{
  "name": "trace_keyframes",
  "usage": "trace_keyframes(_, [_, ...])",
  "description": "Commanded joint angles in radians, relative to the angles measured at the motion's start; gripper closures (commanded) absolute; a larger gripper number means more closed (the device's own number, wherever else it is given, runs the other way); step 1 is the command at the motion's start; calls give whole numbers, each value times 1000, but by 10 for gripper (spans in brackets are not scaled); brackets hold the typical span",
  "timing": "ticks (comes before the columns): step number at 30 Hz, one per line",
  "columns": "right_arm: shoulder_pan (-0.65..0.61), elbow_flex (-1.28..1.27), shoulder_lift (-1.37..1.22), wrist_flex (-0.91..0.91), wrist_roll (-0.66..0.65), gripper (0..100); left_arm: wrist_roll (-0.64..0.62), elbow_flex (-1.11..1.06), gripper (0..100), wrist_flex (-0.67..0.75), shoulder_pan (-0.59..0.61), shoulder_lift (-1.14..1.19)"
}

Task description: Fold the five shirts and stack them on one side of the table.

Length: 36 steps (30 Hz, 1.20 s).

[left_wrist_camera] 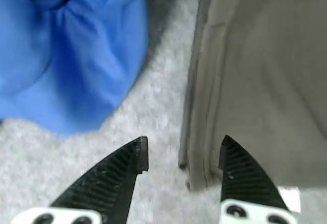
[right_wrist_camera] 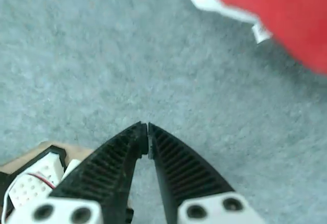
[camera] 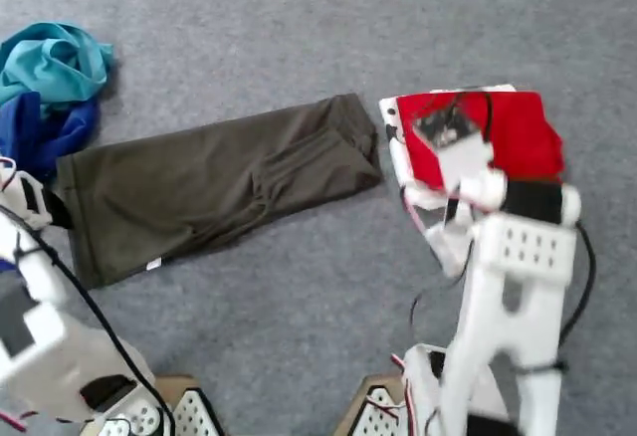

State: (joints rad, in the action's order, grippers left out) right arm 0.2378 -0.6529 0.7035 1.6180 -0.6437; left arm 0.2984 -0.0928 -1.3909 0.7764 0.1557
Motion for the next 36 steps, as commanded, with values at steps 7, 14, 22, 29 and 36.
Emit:
trace_keyframes(7, [17,-203,407,8,-2,984,-21,68,755,130,-85,252])
trace_keyframes(14, [60,-203,530,64,-55,984,-91,99,790,117,-93,288])
trace_keyframes(22, [60,-202,552,68,-57,984,-92,91,973,117,-114,290])
trace_keyframes(29, [60,-200,552,68,-57,984,-86,99,972,117,-117,278])
trace_keyframes(36, [60,-145,552,72,-49,984,-86,120,972,63,-133,186])
